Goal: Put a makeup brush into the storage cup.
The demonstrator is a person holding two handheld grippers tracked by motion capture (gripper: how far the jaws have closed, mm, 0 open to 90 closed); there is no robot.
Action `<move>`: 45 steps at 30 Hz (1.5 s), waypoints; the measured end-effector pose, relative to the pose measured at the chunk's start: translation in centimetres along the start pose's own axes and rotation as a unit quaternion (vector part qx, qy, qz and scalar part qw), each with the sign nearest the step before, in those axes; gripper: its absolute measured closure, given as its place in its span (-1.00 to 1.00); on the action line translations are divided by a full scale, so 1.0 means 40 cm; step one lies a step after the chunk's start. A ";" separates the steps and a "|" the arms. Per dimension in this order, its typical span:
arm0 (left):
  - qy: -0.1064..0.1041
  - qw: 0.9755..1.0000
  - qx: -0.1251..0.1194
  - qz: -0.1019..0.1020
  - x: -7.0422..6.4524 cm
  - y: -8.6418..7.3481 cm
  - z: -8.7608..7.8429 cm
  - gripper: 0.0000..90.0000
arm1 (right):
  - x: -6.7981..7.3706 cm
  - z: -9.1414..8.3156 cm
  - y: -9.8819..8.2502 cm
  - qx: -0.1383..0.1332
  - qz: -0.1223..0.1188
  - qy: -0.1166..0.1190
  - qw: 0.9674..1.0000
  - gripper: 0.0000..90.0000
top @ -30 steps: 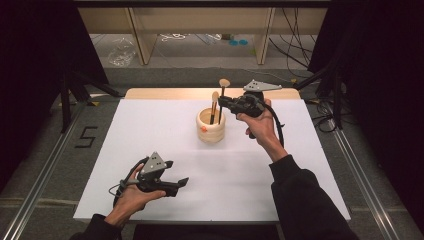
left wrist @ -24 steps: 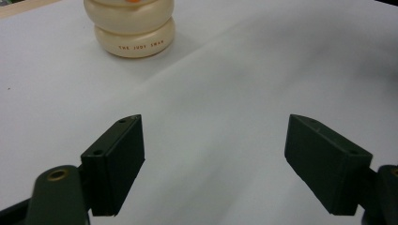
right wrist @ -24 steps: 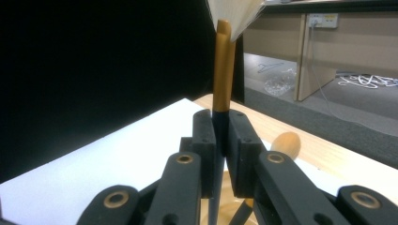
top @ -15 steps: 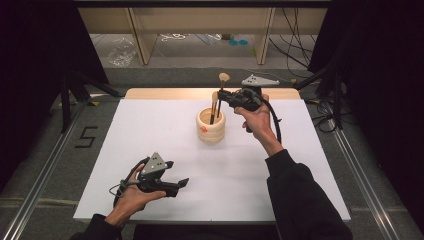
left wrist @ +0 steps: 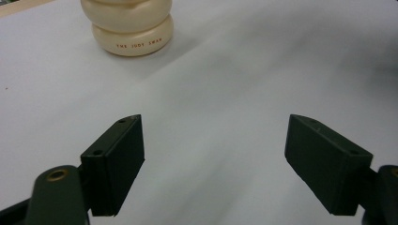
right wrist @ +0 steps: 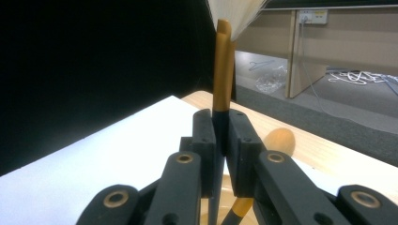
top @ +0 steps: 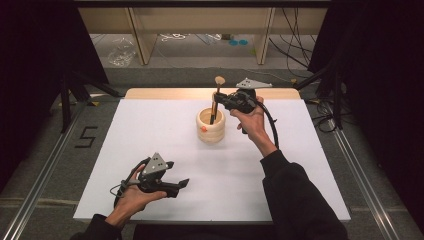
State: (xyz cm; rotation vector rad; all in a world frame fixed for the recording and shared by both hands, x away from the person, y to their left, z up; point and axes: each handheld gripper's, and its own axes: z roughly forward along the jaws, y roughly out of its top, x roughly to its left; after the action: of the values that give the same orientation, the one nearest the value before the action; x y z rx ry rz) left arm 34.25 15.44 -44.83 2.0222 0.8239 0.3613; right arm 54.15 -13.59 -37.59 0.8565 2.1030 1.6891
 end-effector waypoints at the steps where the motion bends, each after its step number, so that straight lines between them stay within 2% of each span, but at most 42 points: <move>1: -0.001 1.000 -0.003 0.001 0.000 0.000 0.001 -0.55 | 0.001 0.003 -0.003 0.003 0.002 -0.001 1.000 0.85; 2: -0.001 1.000 -0.009 -0.006 -0.003 -0.001 0.004 -0.55 | 0.001 0.005 -0.007 0.005 0.000 0.001 1.000 0.85; 7: -0.001 1.000 -0.008 -0.006 -0.003 -0.001 0.003 -0.55 | 0.000 0.016 -0.023 0.016 0.005 -0.002 1.000 0.85; 8: -0.001 1.000 -0.002 0.000 0.000 -0.001 0.001 -0.55 | -0.001 0.018 -0.026 0.014 0.005 -0.002 1.000 0.85; 16: 0.000 1.000 0.003 -0.001 0.000 -0.001 0.001 -0.55 | -0.003 0.024 -0.040 0.019 0.015 0.002 1.000 0.85; 21: -0.001 1.000 0.002 -0.002 0.000 -0.001 0.001 -0.55 | 0.000 0.031 -0.046 0.020 0.010 0.000 1.000 0.85; 22: -0.001 1.000 0.002 -0.002 0.000 -0.001 0.001 -0.55 | 0.002 0.031 -0.048 0.025 0.018 0.005 1.000 0.85; 25: 0.000 1.000 0.002 -0.002 0.000 -0.001 0.001 -0.55 | 0.003 0.035 -0.053 0.026 0.023 0.006 0.999 0.85; 26: 0.000 1.000 0.001 -0.003 0.000 -0.002 0.001 -0.55 | 0.001 0.036 -0.055 0.028 0.015 0.004 0.999 0.85; 27: 0.000 1.000 0.001 -0.001 0.001 -0.001 0.001 -0.55 | 0.003 0.037 -0.057 0.032 0.019 0.004 0.999 0.85; 28: 0.000 1.000 0.001 -0.001 0.001 -0.001 0.001 -0.55 | 0.001 0.041 -0.059 0.024 0.014 0.005 1.000 0.85; 31: 0.000 1.000 -0.003 -0.007 0.000 -0.002 0.002 -0.55 | 0.003 0.042 -0.065 0.037 0.022 0.003 0.999 0.85; 33: 0.000 1.000 -0.003 -0.007 0.000 -0.002 0.002 -0.55 | 0.001 0.045 -0.074 0.030 0.019 0.000 0.999 0.85; 34: 0.000 1.000 -0.003 -0.006 0.000 -0.002 0.002 -0.55 | 0.002 0.046 -0.078 0.035 0.026 0.004 0.999 0.85; 35: 0.000 1.000 0.003 0.000 0.002 -0.002 0.000 -0.55 | 0.002 0.047 -0.082 0.037 0.026 0.002 0.999 0.84; 36: -0.001 1.000 0.001 -0.001 0.001 -0.002 0.001 -0.55 | 0.001 0.048 -0.086 0.035 0.023 0.002 0.999 0.84; 37: -0.001 1.000 0.003 0.000 0.002 -0.002 0.000 -0.55 | 0.002 0.049 -0.089 0.039 0.028 0.003 0.999 0.84; 38: 0.000 1.000 -0.003 -0.007 0.000 -0.002 0.002 -0.55 | 0.002 0.050 -0.091 0.039 0.026 0.003 0.999 0.84; 41: 0.001 1.000 -0.003 -0.007 0.000 -0.002 0.001 -0.55 | 0.003 0.054 -0.098 0.042 0.024 0.000 0.999 0.83; 43: 0.000 1.000 -0.007 -0.009 0.000 -0.003 0.002 -0.55 | 0.006 0.054 -0.101 0.049 0.031 -0.003 0.998 0.73; 45: 0.001 1.000 -0.004 -0.008 0.000 -0.002 0.001 -0.55 | 0.006 0.055 -0.102 0.051 0.029 -0.013 0.998 0.50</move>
State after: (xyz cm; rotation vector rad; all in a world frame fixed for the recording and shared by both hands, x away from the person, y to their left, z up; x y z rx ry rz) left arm 34.23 15.44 -44.93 2.0071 0.8381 0.3563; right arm 54.18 -12.26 -42.01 0.9718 2.1836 1.6012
